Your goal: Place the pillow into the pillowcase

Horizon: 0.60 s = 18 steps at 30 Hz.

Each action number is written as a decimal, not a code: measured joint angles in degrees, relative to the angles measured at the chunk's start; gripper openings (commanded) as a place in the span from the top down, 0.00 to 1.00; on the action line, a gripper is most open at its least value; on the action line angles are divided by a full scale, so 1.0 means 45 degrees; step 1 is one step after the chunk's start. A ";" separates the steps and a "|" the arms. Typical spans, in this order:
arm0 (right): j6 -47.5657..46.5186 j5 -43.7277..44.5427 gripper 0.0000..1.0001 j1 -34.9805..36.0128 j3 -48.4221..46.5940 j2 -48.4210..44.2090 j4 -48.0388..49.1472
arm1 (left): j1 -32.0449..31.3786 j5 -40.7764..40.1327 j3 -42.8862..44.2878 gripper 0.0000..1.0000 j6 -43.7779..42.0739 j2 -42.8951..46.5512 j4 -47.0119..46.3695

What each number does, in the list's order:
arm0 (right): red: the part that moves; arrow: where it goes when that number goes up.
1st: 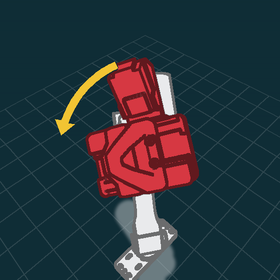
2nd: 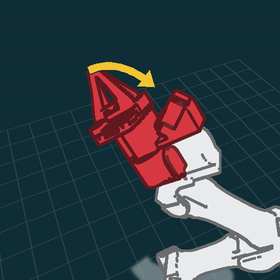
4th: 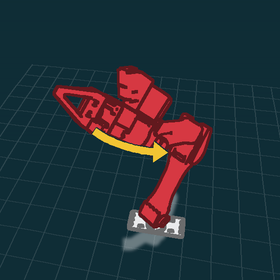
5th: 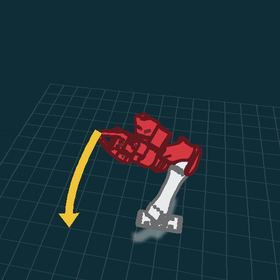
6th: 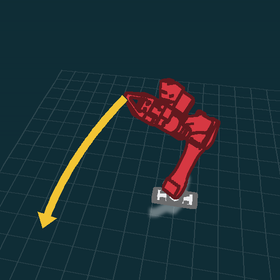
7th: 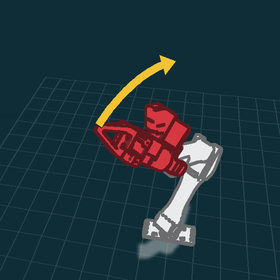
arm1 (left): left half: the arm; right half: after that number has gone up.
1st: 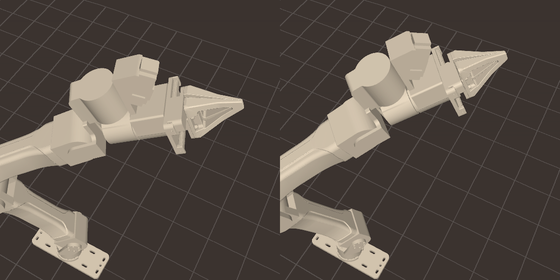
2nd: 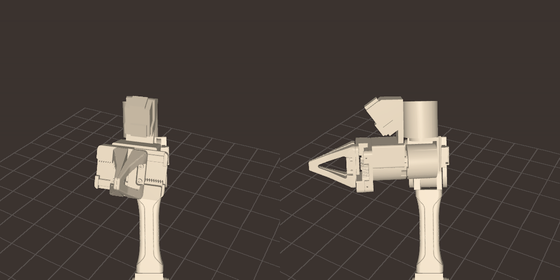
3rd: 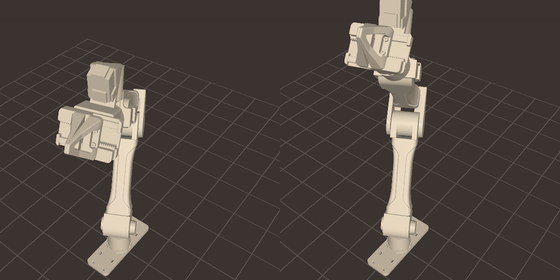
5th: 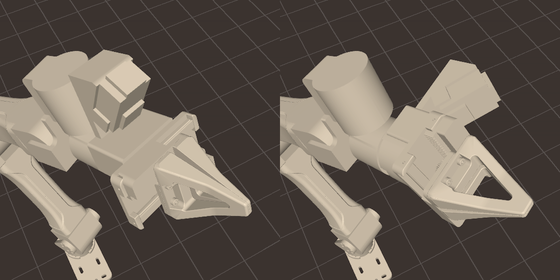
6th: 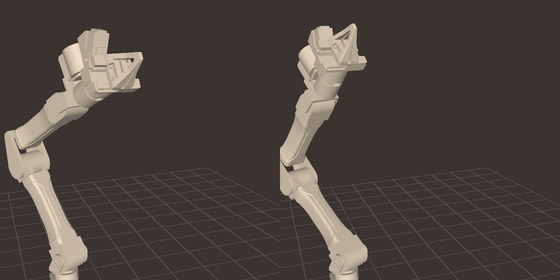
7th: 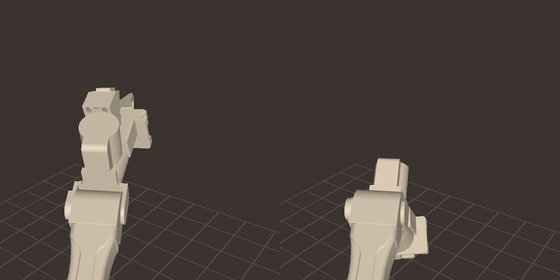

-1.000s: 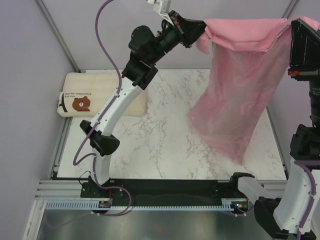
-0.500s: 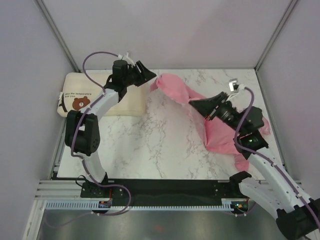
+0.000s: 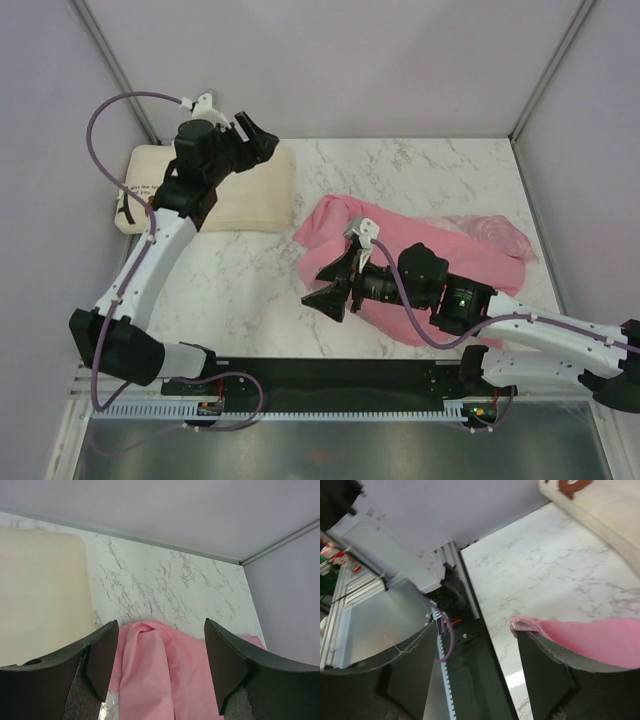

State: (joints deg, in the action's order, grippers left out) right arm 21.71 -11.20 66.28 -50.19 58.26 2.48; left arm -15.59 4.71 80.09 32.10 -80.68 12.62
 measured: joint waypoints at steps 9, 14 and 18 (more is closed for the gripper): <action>-0.0053 0.3196 0.10 -0.0063 -0.0311 -0.1778 -0.2429 | -0.1438 -0.0457 -0.3434 0.17 -0.0894 0.3337 0.1598; 0.0369 0.1273 0.03 0.0491 0.0170 -0.1073 -0.2084 | -0.2856 -0.1030 -0.5008 0.17 -0.1001 0.3211 0.2409; 0.0758 0.2084 0.06 0.1054 0.0874 -0.0199 -0.2817 | -0.4182 -0.1783 -0.5581 0.17 -0.1015 0.3084 0.2618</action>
State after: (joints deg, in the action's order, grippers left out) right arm 25.12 -1.83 71.02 -46.26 57.36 -10.20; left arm -34.41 -3.31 54.98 27.53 -66.81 24.40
